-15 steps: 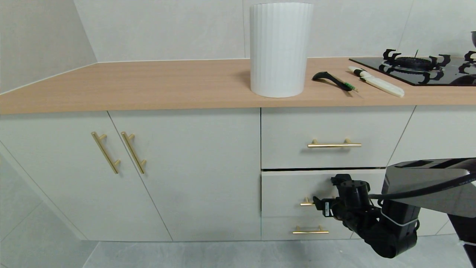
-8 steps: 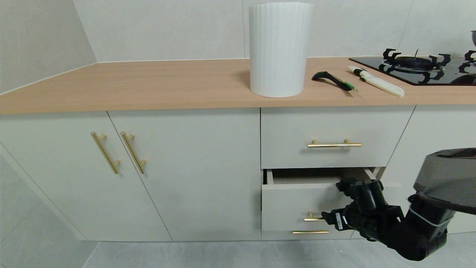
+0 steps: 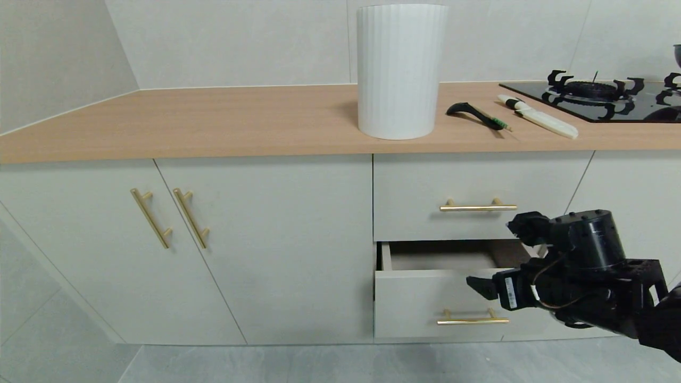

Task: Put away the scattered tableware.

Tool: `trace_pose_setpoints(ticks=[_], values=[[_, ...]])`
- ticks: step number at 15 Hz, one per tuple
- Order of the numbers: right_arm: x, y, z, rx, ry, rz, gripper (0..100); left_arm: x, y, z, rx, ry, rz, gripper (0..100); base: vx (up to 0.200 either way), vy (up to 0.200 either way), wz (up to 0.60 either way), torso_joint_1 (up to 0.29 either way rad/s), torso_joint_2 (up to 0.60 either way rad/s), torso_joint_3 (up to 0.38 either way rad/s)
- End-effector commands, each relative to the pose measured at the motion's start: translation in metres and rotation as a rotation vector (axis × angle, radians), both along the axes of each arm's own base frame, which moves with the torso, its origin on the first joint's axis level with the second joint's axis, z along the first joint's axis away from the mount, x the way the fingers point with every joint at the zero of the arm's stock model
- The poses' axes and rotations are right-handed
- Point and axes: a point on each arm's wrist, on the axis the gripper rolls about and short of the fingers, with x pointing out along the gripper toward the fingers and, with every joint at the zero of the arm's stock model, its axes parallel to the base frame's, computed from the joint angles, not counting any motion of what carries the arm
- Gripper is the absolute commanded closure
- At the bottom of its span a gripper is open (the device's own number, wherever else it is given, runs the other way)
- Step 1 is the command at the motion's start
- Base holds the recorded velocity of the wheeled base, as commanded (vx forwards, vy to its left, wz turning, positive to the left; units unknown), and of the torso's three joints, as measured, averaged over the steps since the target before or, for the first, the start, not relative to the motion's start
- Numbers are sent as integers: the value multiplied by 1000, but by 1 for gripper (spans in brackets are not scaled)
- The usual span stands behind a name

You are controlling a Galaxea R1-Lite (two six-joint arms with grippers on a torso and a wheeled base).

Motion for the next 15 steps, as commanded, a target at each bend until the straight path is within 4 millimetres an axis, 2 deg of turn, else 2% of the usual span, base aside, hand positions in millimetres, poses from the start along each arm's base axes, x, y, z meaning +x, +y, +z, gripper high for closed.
trace_pose_setpoints(ticks=[1, 4, 7, 12, 15], values=[[5, 4, 2, 48, -55, -14, 0, 0, 0, 0, 0, 1, 0, 0, 0, 0, 0, 0, 0, 0], [29, 13, -33, 21, -95, -91, 0, 0, 0, 0, 0, 1, 0, 0, 0, 0, 0, 0, 0, 0], [40, 18, -56, 19, -123, -114, 0, 0, 0, 0, 0, -1, 0, 0, 0, 0, 0, 0, 0, 0], [54, 11, -77, 7, -111, -151, 0, 0, 0, 0, 0, 1, 0, 0, 0, 0, 0, 0, 0, 0], [55, 11, -81, 2, -100, -151, 0, 0, 0, 0, 0, 1, 0, 0, 0, 0, 0, 0, 0, 0]])
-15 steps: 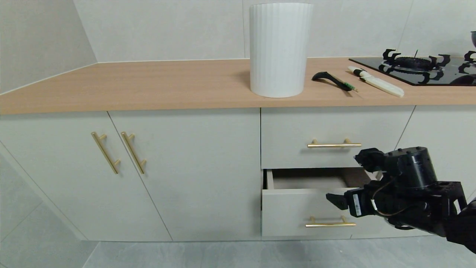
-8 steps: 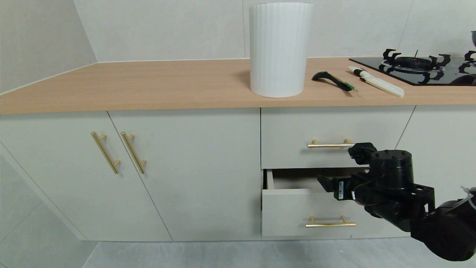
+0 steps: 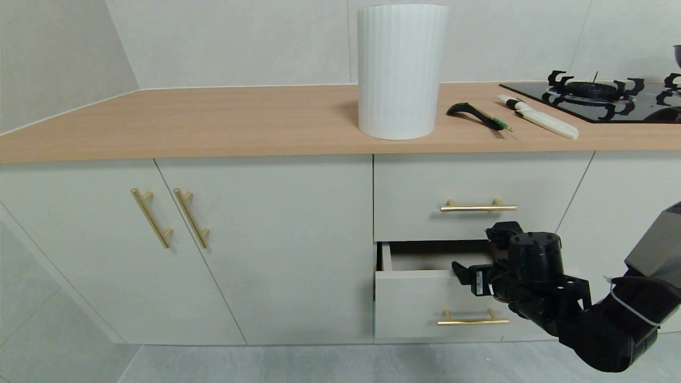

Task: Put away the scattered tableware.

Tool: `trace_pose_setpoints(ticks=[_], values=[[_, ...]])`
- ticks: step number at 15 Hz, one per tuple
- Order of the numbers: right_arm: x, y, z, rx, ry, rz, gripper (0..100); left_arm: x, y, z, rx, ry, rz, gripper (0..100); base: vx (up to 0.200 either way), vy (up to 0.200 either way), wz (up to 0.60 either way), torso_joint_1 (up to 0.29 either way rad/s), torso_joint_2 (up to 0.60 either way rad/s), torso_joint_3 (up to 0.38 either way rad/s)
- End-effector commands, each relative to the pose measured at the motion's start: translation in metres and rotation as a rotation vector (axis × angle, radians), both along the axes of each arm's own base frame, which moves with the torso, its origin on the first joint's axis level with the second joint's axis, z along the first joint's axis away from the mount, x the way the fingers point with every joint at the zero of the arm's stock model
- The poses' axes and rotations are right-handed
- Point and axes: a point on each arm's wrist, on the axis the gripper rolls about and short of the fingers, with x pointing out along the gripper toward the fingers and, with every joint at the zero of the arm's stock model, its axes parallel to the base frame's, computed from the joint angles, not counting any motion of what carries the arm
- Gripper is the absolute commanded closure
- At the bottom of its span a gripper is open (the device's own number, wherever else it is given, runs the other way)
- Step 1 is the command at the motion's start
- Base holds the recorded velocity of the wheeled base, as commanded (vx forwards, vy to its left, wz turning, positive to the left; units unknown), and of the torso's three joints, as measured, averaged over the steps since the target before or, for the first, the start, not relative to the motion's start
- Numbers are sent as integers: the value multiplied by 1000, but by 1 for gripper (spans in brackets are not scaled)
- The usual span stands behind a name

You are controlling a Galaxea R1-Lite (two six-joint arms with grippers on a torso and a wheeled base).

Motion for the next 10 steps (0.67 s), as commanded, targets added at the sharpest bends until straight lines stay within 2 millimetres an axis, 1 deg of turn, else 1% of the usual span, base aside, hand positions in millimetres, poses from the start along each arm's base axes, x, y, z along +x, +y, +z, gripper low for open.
trace_pose_setpoints(ticks=[1, 6, 10], values=[[0, 0, -9, -11, 31, 0, 0, 0, 0, 0, 0, -1, 0, 0, 0, 0, 0, 0, 0, 0], [-1, -1, -9, -18, 39, 1, 0, 0, 0, 0, 0, -1, 0, 0, 0, 0, 0, 0, 0, 0], [-4, -5, -1, -21, 45, -4, 0, 0, 0, 0, 0, 0, 0, 0, 0, 0, 0, 0, 0, 0]])
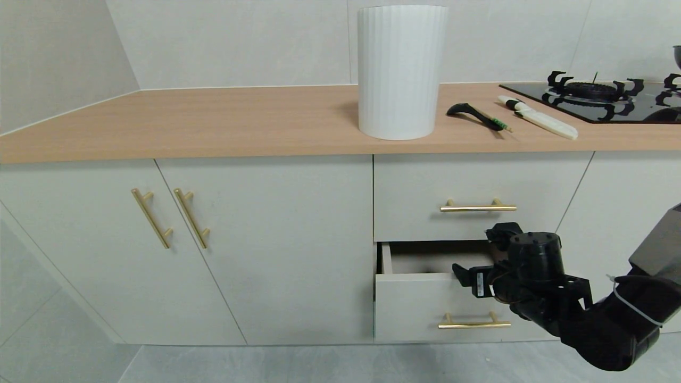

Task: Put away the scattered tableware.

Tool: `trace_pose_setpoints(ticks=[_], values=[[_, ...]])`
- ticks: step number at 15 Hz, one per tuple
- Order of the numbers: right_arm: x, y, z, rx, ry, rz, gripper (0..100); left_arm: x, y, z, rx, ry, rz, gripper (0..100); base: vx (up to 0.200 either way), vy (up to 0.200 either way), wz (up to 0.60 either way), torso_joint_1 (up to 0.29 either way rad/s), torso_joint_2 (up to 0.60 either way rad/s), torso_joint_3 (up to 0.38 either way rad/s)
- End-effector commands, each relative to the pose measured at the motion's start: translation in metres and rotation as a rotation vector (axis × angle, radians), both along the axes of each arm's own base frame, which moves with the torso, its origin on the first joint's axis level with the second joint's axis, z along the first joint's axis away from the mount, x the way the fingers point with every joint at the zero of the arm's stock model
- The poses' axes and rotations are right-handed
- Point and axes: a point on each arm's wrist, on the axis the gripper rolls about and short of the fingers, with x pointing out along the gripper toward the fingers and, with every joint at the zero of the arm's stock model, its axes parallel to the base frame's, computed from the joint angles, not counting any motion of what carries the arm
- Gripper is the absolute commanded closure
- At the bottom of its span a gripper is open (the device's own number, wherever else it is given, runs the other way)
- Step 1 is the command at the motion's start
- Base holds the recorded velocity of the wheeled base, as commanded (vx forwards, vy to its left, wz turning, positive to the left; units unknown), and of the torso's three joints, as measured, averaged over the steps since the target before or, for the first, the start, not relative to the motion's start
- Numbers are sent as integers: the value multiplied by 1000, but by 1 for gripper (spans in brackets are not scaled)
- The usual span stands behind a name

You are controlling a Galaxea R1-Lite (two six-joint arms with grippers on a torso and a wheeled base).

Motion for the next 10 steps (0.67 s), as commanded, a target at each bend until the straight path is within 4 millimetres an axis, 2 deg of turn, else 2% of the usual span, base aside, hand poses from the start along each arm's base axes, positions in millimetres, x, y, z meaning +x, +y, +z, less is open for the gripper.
trace_pose_setpoints(ticks=[1, 10], values=[[-4, -2, 6, -7, 15, 2, 0, 0, 0, 0, 0, -1, 0, 0, 0, 0, 0, 0, 0, 0], [-26, -10, 28, -25, 134, 50, 0, 0, 0, 0, 0, -1, 0, 0, 0, 0, 0, 0, 0, 0]])
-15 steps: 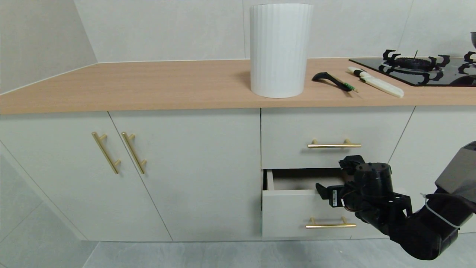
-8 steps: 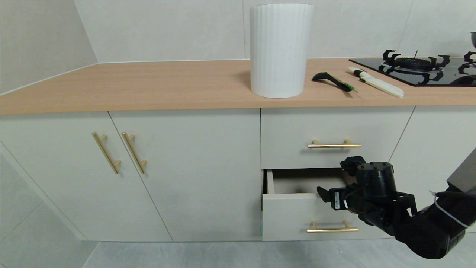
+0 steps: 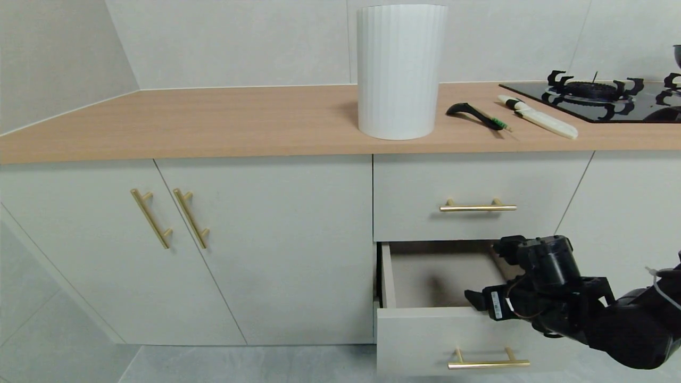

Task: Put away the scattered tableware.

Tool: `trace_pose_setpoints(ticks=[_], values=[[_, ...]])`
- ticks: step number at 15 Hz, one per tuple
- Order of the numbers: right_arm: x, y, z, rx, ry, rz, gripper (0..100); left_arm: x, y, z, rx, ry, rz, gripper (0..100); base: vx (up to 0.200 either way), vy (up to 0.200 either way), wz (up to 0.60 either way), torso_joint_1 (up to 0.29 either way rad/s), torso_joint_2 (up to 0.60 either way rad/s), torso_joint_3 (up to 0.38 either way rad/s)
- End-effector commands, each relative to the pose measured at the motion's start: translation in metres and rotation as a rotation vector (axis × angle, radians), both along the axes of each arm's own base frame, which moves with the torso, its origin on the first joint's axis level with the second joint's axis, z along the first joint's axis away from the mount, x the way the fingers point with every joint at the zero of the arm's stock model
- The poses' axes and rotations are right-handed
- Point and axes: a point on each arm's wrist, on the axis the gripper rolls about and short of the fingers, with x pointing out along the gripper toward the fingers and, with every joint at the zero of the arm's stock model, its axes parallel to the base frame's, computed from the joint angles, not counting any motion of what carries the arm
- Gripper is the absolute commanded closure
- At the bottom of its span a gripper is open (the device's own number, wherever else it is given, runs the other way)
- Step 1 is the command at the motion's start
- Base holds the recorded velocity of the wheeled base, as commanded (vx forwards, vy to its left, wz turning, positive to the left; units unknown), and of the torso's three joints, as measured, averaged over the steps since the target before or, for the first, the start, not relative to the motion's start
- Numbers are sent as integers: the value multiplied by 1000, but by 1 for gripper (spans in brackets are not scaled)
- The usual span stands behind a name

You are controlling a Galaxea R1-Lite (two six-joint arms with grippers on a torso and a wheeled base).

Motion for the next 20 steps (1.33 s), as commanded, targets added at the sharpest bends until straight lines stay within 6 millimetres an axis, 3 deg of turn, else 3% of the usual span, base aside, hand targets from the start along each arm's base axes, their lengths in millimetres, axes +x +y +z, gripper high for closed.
trace_pose_setpoints(ticks=[1, 20], values=[[-6, -2, 17, 20, -17, 13, 0, 0, 0, 0, 0, 1, 0, 0, 0, 0, 0, 0, 0, 0], [-68, -6, 34, -216, 341, 202, 0, 0, 0, 0, 0, 1, 0, 0, 0, 0, 0, 0, 0, 0]])
